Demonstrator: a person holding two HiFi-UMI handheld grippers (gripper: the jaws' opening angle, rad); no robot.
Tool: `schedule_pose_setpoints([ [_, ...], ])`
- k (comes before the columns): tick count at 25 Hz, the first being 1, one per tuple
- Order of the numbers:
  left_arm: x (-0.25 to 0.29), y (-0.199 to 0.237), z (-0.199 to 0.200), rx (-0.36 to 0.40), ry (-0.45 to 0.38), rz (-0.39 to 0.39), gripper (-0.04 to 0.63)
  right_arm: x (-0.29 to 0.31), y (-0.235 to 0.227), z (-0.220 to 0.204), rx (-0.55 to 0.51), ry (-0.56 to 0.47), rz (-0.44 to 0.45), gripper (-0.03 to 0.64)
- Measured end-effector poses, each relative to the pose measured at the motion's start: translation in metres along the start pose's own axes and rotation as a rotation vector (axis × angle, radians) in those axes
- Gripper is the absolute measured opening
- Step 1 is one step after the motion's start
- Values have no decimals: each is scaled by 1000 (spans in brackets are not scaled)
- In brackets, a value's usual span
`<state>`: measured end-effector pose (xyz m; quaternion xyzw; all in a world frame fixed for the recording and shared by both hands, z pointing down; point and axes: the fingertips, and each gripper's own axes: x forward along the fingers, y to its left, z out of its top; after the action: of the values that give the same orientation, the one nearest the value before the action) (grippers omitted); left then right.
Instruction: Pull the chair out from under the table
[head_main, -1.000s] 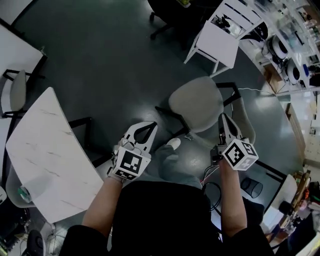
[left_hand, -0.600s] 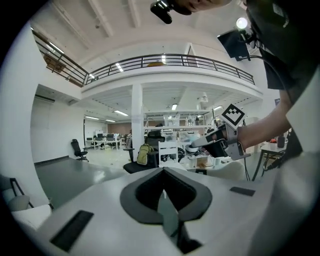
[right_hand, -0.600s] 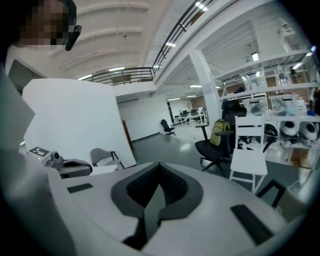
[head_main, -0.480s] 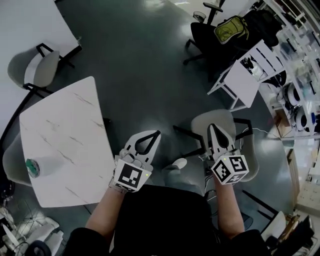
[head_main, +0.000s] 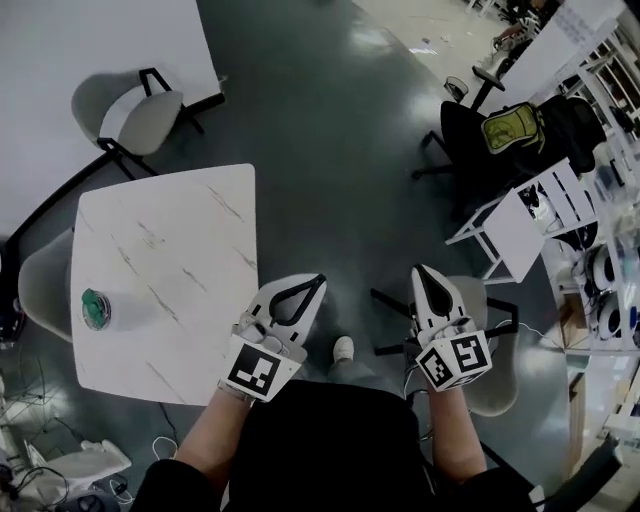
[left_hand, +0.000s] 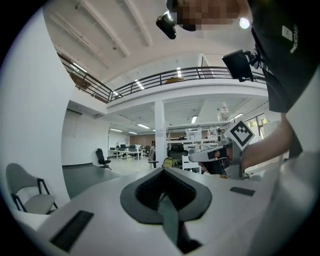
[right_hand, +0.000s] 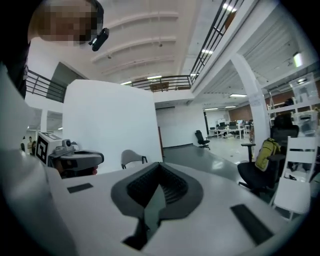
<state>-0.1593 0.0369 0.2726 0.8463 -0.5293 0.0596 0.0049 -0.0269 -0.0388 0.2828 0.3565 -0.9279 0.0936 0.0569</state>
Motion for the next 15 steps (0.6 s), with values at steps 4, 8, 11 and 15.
schedule_pose_setpoints([
  [4, -19, 21, 13, -11, -24, 84, 5, 25, 37, 20, -51, -36, 129, 12],
  [8, -35, 36, 22, -19, -36, 166, 5, 40, 75, 42, -114, -81, 255, 12],
  [11, -48, 47, 30, -35, -58, 221, 5, 49, 100, 55, -139, -104, 334, 12],
  [15, -61, 53, 42, -50, -81, 265, 5, 55, 123, 67, -152, -133, 417, 12],
])
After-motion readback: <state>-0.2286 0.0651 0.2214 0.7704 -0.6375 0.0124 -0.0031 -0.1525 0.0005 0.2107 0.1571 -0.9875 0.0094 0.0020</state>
